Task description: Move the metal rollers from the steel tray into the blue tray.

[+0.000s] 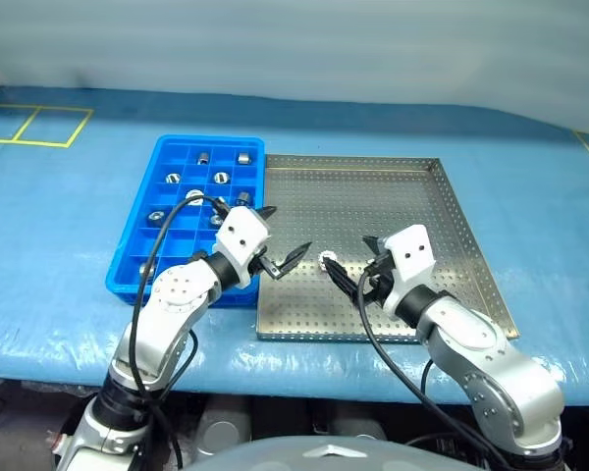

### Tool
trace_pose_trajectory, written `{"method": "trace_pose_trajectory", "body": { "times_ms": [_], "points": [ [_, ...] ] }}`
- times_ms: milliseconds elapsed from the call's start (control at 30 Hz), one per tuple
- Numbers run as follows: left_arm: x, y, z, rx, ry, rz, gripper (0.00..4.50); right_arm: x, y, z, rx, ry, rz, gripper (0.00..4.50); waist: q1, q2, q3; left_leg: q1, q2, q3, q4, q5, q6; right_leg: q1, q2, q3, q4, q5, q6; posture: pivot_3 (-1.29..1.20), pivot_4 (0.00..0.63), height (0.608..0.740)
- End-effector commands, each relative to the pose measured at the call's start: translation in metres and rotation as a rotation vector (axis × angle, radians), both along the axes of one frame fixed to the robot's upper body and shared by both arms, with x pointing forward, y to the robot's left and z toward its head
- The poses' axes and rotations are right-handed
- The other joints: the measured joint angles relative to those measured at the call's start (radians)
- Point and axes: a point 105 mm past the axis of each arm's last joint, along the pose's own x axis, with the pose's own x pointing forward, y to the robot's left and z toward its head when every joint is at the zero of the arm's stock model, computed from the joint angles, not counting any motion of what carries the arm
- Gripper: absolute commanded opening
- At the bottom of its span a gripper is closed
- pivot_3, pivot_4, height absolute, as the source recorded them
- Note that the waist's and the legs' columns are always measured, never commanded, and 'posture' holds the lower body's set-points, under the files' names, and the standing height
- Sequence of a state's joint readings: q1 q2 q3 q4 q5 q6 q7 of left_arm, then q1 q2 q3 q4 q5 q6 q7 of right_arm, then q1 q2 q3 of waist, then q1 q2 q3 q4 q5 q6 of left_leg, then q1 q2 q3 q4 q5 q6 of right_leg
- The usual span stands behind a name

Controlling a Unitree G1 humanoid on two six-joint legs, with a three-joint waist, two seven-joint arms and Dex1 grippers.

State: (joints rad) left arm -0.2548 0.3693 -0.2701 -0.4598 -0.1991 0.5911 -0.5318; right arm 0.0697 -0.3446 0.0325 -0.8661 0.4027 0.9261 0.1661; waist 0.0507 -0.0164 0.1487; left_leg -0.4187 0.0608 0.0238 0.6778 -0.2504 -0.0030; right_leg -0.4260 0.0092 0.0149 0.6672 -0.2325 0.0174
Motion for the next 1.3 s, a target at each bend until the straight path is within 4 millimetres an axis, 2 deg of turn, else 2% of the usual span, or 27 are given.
{"method": "trace_pose_trajectory", "body": {
  "times_ms": [33,267,400,567,967,1233,1300],
  "points": [
    [0.001,-0.010,-0.004,0.058,0.053,-0.090,4.50,-0.006,-0.007,0.016,0.001,-0.073,-0.042,4.48,-0.010,0.000,0.000,0.000,0.000,0.000,0.000,0.000,0.000,0.000,0.000,0.000,0.000,0.000,0.000,0.06,0.150,0.740],
    [0.029,-0.024,-0.006,0.168,0.030,-0.164,4.50,-0.015,-0.019,0.011,-0.013,-0.060,-0.117,4.48,-0.032,0.000,0.000,0.002,0.000,0.002,0.000,0.000,0.000,0.000,0.000,0.002,0.001,0.000,0.000,0.02,0.150,0.740],
    [0.044,-0.034,-0.012,0.249,0.029,-0.227,4.50,-0.019,-0.025,0.006,-0.015,-0.046,-0.164,4.48,-0.036,0.000,0.000,0.002,-0.001,0.002,0.000,0.000,0.000,0.000,0.000,0.003,0.001,0.000,0.000,0.01,0.150,0.740],
    [0.055,-0.042,-0.025,0.333,0.065,-0.301,4.50,-0.021,-0.028,0.007,-0.003,-0.054,-0.203,4.48,-0.042,0.000,0.000,0.002,-0.001,0.004,0.000,-0.001,0.001,0.000,0.000,0.005,0.000,0.000,0.000,-0.02,0.150,0.740],
    [0.059,-0.055,-0.053,0.425,0.210,-0.410,4.50,-0.027,-0.032,0.005,0.007,-0.072,-0.272,4.48,-0.069,0.000,0.000,0.001,-0.001,0.006,0.000,-0.001,0.003,-0.001,0.000,0.007,0.000,0.002,0.005,-0.06,0.150,0.740],
    [0.065,-0.053,-0.068,0.536,0.217,-0.401,4.50,-0.030,-0.028,0.002,0.017,-0.068,-0.279,4.48,-0.079,0.000,0.000,0.002,-0.001,0.006,0.000,-0.002,0.003,-0.001,0.001,0.007,0.001,0.002,0.004,-0.08,0.150,0.740],
    [0.066,-0.052,-0.068,0.550,0.214,-0.399,4.11,-0.030,-0.028,0.001,0.019,-0.069,-0.282,4.50,-0.081,0.000,0.000,0.002,-0.001,0.007,0.001,-0.002,0.003,-0.001,0.000,0.008,0.000,0.002,0.004,-0.08,0.150,0.740]
  ]
}}
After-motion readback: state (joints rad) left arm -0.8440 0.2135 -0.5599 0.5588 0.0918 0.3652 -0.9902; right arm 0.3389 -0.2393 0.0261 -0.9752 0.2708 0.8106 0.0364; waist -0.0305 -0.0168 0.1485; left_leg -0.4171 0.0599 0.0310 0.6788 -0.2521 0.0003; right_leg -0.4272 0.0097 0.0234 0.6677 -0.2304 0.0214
